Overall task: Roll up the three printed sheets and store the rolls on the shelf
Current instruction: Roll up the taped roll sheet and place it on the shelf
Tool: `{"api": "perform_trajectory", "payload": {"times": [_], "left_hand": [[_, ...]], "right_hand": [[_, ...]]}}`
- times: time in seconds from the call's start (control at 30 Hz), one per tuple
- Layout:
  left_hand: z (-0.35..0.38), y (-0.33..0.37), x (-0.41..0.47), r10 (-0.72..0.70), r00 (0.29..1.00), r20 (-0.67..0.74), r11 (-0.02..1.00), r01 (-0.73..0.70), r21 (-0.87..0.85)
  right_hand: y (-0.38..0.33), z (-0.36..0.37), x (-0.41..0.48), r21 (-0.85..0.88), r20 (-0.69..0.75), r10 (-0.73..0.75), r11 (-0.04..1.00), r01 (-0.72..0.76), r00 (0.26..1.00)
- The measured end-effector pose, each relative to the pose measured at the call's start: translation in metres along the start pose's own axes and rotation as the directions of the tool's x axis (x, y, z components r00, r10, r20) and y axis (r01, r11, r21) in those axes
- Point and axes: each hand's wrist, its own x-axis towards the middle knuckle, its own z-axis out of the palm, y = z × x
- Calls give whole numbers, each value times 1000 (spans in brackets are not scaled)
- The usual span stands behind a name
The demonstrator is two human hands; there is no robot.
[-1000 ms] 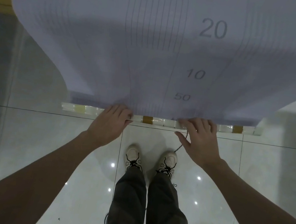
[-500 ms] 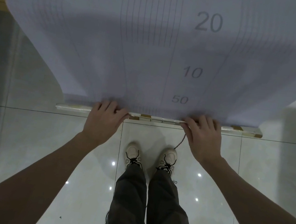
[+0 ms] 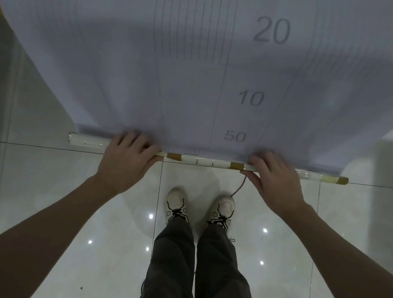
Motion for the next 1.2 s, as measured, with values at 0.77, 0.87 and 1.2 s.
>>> {"api": "perform_trajectory", "payload": {"times": [0.77, 0.87, 1.2], "left_hand": [[-4, -8, -9, -76, 993, -93, 996, 79, 32], [-2, -11, -7, -31, 997, -75, 996, 25, -84], [-12, -24, -3, -20, 988, -154, 999, 16, -31]], "right_hand": [[6, -11, 8, -149, -125, -2, 989, -16, 992], [1, -10, 8, -199, -179, 70, 974, -106, 981], [12, -16, 11, -39, -91, 6, 999, -10, 996]]}}
